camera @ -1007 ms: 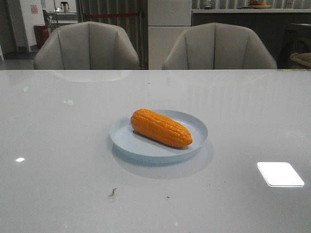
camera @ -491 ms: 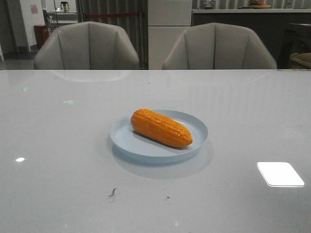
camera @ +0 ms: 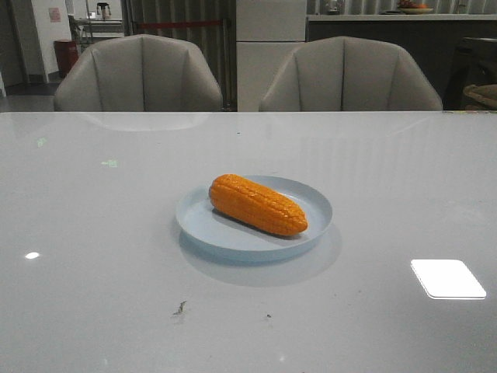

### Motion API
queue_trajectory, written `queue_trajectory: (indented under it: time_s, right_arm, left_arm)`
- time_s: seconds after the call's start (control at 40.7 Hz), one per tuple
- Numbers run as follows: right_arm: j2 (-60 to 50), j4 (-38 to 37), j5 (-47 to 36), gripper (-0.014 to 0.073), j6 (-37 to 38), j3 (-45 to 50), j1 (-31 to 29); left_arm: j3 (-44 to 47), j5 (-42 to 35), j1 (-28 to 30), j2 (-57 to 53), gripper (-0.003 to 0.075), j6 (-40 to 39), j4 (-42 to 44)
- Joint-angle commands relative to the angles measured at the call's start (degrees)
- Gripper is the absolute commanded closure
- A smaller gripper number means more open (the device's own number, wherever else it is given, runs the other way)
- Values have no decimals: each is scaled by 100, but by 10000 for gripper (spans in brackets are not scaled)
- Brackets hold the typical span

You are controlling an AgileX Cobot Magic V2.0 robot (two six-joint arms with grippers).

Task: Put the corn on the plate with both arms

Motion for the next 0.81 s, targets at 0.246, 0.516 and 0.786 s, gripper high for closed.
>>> queue_trajectory:
  time_s: [0.246,0.516,0.786]
  right_arm:
    - [-3,83,-378,85,6,-164,-35]
    - [-3,83,-378,85,6,-164,-35]
    - [-3,83,-378,85,6,-164,-35]
  left_arm:
    - [286,-519,17,-455,627,-3,-41]
    - [2484,-1554,17,-2598,627,-3,48]
    - [3847,-1658,17,-4909,627,-3,117]
